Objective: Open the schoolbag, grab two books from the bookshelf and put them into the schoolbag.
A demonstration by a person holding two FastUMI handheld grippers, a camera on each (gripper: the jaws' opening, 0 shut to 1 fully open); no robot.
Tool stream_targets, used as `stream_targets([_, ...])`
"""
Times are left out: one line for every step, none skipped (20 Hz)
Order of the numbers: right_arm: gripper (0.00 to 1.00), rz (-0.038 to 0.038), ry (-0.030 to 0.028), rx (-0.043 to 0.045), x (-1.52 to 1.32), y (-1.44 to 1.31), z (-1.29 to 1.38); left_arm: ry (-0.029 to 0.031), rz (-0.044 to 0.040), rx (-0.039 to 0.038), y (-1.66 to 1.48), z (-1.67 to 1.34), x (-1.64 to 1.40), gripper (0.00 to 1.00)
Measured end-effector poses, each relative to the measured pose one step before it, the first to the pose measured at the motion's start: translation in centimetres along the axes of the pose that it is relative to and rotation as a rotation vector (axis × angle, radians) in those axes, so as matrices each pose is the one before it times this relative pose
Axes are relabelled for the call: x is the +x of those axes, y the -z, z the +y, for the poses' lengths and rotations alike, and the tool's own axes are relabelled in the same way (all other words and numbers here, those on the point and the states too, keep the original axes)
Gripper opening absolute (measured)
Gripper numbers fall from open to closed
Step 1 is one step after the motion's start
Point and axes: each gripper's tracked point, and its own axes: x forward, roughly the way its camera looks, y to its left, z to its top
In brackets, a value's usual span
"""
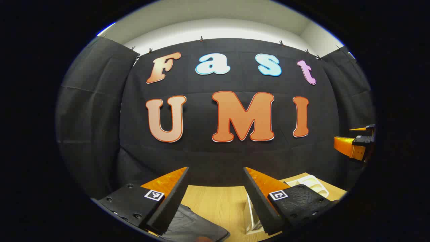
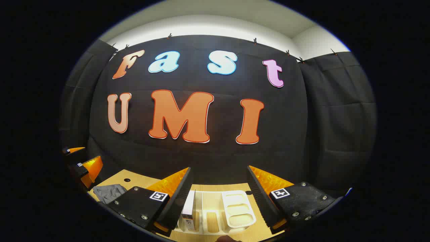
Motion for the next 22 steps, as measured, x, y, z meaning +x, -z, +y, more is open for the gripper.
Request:
stream_targets([0.95, 0.00038, -0.00714, -0.00221, -0.067, 0.051, 0.281, -0.00348, 0.00116, 0.00418, 0.067, 0.032, -0.200, 0.97])
stream_targets([0.95, 0.00254, -0.00567, -0.00446, -0.108, 0.128, 0.298, -0.00340, 0.00012, 0.00214, -0.009, 0.087, -0.178, 0.97])
stream_targets([0.95, 0.00415, -0.00313, -0.00398, 0.016, 0.114, 0.097, 0.00168, 0.00244, 0.00444, 0.261, -0.045, 0.108, 0.97])
stream_targets([0.95, 0.00394, -0.00580, -0.00265, -0.079, 0.180, 0.245, -0.00030, 0.00247, 0.00452, 0.224, -0.043, 0.040, 1.00])
stream_targets([0.95, 0.00337, -0.00354, -0.00362, -0.093, 0.113, 0.104, -0.00067, 0.00183, 0.00470, 0.121, -0.070, -0.101, 0.97])
stream_targets([0.95, 0.00191, -0.00895, -0.00350, -0.017, 0.114, 0.342, 0.00187, -0.00140, 0.00483, -0.009, -0.157, -0.001, 0.97])
stream_targets([0.95, -0.00212, -0.00172, -0.01337, 0.075, -0.024, -0.015, 0.00044, -0.00066, 0.00234, -0.107, -0.149, -0.174, 1.00])
stream_targets([0.95, -0.00506, 0.00464, -0.02445, 0.169, 0.017, -0.270, 0.00221, -0.00119, 0.00199, 0.148, 0.036, -0.039, 0.98])
stream_targets([0.95, -0.00447, 0.00950, -0.02545, 0.165, -0.054, -0.423, -0.00499, -0.00245, 0.00252, -0.043, 0.079, -0.069, 0.98])
stream_targets([0.95, -0.00458, 0.00582, -0.01386, 0.174, -0.172, -0.348, 0.00106, -0.00680, 0.00052, -0.234, 0.011, 0.017, 0.97])
stream_targets([0.95, -0.00425, 0.00107, -0.00118, -0.013, -0.193, -0.297, 0.00029, -0.00086, 0.00209, -0.087, -0.178, -0.044, 0.97])
stream_targets([0.95, -0.00426, -0.00250, 0.00548, 0.066, -0.227, 0.102, -0.00182, -0.00229, 0.00212, 0.171, 0.016, 0.119, 0.97])
stream_targets([0.95, -0.00219, 0.00108, 0.00943, -0.043, -0.090, 0.050, -0.00136, 0.00209, -0.00101, 0.011, 0.006, -0.029, 0.97])
stream_targets([0.95, -0.00016, -0.00032, 0.01115, 0.005, -0.072, 0.047, 0.00065, 0.00344, -0.00253, 0.118, 0.041, -0.111, 0.98])
stream_targets([0.95, 0.00225, -0.00549, 0.01030, -0.016, 0.132, 0.324, -0.00118, 0.00272, -0.00052, 0.081, 0.020, -0.032, 0.98])
stream_targets([0.95, 0.00123, -0.00773, 0.00623, -0.159, 0.133, 0.323, 0.00238, 0.00233, 0.00298, 0.141, -0.032, -0.029, 1.00])
stream_targets([0.95, -0.00097, -0.00870, -0.00031, -0.029, 0.015, 0.453, -0.00043, 0.00401, 0.00436, -0.039, 0.022, -0.027, 1.00])
stream_targets([0.95, -0.00011, -0.00583, -0.00673, -0.095, 0.016, 0.275, 0.00035, -0.00061, 0.00482, -0.050, 0.031, 0.095, 0.97])
stream_targets([0.95, -0.00039, -0.00659, -0.00791, -0.002, 0.031, 0.232, -0.00049, -0.00118, 0.00315, -0.109, -0.001, -0.098, 0.97])
stream_targets([0.95, -0.00191, -0.00655, -0.00574, -0.002, 0.008, 0.218, 0.00367, -0.00453, 0.00021, -0.149, -0.018, -0.088, 0.97])
stream_targets([0.95, -0.00186, -0.00558, -0.00251, -0.106, -0.016, 0.115, 0.00185, -0.00267, 0.00195, 0.063, -0.084, 0.009, 0.97])
stream_targets([0.95, -0.00218, -0.00497, 0.00193, 0.056, -0.085, 0.155, -0.00457, 0.00105, 0.00540, -0.004, 0.106, 0.059, 0.97])
